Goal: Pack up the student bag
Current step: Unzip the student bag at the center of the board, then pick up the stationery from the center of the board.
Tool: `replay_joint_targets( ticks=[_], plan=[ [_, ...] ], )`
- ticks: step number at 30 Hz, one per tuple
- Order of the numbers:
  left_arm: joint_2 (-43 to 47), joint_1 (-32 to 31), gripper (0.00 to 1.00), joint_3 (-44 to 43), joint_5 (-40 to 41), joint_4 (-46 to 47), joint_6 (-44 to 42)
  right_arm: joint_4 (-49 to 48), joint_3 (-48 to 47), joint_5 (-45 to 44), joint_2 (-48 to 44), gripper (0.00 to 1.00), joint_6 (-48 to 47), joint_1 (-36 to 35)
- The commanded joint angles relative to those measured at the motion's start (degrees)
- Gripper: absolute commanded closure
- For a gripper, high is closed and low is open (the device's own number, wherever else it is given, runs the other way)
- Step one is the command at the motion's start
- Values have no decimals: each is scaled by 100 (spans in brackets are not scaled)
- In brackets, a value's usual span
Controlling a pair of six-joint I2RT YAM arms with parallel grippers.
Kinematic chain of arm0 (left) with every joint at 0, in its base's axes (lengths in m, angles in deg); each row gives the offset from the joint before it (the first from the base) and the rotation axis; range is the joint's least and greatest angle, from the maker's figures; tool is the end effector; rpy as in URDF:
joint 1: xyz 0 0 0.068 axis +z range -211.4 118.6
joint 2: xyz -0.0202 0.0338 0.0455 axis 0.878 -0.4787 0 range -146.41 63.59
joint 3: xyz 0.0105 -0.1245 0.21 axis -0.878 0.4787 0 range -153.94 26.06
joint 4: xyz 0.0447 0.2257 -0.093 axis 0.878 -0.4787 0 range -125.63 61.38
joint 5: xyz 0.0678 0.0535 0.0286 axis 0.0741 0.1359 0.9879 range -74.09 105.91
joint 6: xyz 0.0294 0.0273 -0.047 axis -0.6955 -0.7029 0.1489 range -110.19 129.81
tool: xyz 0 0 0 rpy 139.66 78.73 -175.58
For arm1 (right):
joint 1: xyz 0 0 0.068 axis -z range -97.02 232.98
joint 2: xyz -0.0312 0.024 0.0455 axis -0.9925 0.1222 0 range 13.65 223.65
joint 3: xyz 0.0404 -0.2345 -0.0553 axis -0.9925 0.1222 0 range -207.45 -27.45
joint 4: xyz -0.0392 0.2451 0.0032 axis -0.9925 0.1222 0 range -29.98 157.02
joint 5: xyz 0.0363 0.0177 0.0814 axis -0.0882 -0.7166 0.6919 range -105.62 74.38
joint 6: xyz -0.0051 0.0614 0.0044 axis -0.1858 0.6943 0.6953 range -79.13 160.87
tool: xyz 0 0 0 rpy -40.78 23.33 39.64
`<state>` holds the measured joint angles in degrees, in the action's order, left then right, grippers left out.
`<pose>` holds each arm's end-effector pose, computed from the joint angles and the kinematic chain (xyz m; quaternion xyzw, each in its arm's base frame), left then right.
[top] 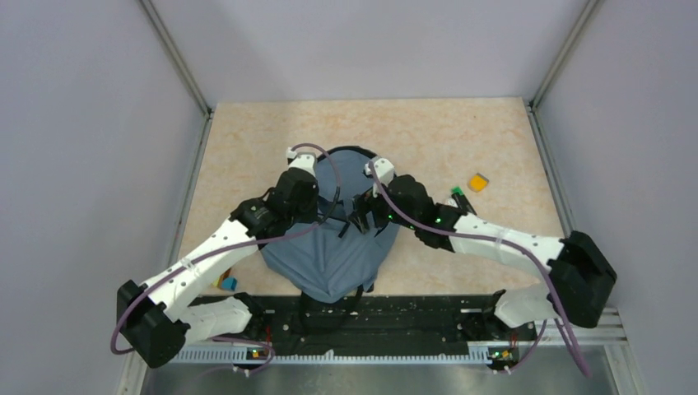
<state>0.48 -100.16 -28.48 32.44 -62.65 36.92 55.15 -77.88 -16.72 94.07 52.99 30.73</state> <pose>0.1943 -0.1390 0.2672 0.0345 0.9074 -0.1058 0.4054 0.1966 0.2526 0.2300 -0.2847 0.7945 0.2788 0.4583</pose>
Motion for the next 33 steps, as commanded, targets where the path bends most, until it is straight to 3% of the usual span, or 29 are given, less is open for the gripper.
replay_joint_targets(
  ticks=[1,6,11,14,25,33],
  plan=[
    [22,141,100,-382,209,198,-766,971,-269,-761,-974,14,-25,15],
    [97,260,100,-398,-75,221,-1051,1680,-32,-1071,-1672,8,371,598],
    [98,304,100,-556,-70,19,-1450,2007,626,-1121,-1979,5,897,2241],
    [276,346,100,-358,65,242,-1502,1923,896,-1319,-1872,5,860,2817],
    [615,453,100,122,92,487,-1463,1678,328,-1640,142,14,354,3152],
    [599,466,100,128,35,484,-1438,1602,-52,-1766,775,18,4,3244]
  ],
)
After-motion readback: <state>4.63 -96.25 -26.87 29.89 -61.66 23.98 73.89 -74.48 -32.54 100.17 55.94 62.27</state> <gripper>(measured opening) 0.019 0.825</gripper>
